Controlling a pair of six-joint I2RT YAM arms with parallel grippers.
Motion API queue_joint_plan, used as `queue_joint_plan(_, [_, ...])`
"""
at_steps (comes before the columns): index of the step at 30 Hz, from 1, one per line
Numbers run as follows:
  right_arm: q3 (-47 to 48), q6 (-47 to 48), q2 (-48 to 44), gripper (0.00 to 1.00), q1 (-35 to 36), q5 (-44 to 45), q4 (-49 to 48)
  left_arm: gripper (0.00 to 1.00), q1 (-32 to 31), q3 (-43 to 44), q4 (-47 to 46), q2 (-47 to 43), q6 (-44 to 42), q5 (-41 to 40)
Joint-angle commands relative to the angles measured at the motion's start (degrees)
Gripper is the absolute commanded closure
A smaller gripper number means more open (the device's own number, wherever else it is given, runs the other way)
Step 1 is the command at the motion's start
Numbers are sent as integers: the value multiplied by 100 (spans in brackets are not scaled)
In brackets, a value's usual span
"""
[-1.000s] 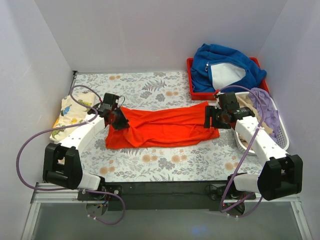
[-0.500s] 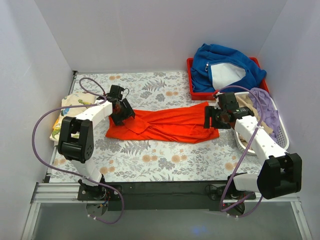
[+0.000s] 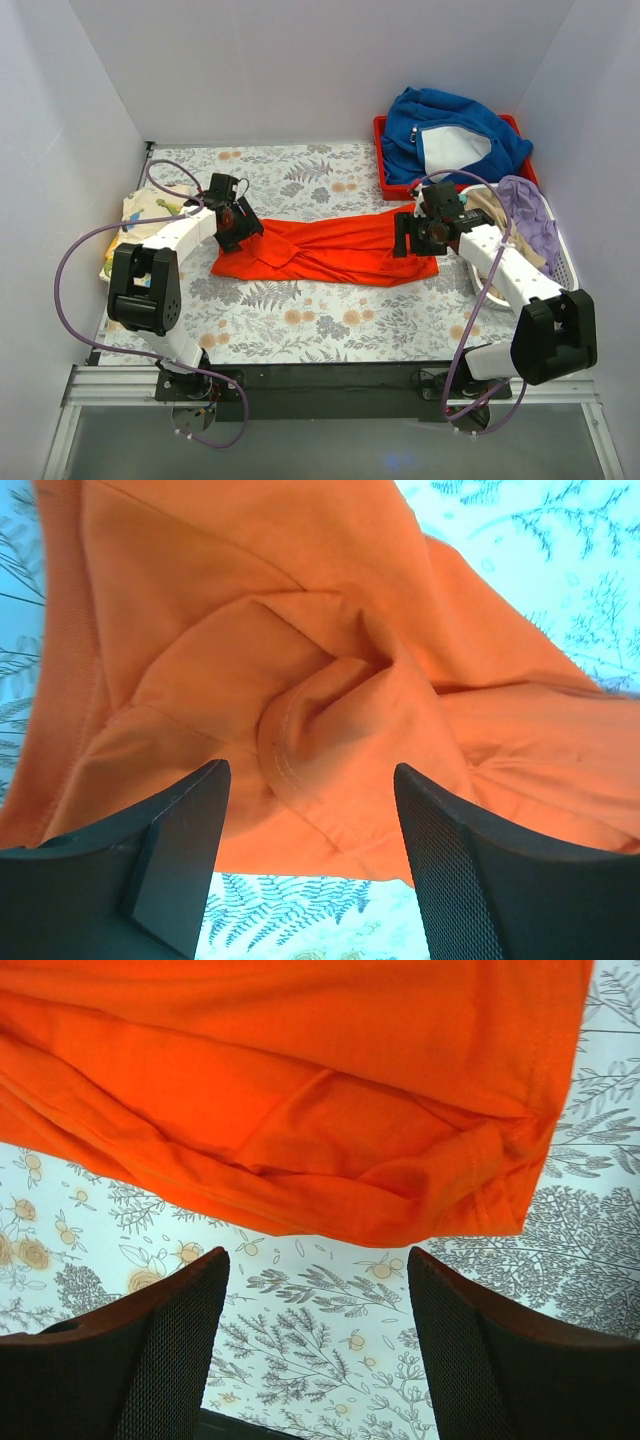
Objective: Fold and stack the t-shirts
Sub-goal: Fold the tshirt
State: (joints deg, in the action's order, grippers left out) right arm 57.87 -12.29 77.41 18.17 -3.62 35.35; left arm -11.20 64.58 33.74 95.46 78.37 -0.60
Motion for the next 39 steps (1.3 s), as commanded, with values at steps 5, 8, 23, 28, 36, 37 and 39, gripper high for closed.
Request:
queue_joint_plan(5, [243,-142,169,22,256,-69,-239,38,-49,-402,-639,-89,-67,385])
queue_joint_plan(8, [216,-168,161,22,309,-43,-266,51,-49,-507,-911,-45,-50,420])
queue_joint_plan(23, [-91,-212,29,21,336,124,-301,100,-22,335,-896,86,117,956])
queue_joint_plan(28, [-39,-186,90,21,345,89,-292,100,232,872,-851,831,459,1858])
queue_joint_plan(36, [-47,-159,125,21,345,72,-292,61,373,1093,-1386,2081,978,3697])
queue_joint_plan(37, [-39,-151,134,21,345,80,-310,59,373,1040,-1526,2099,1013,3864])
queue_joint_plan(39, [-30,-142,161,21,345,63,-310,58,373,943,-1931,2065,1092,4181])
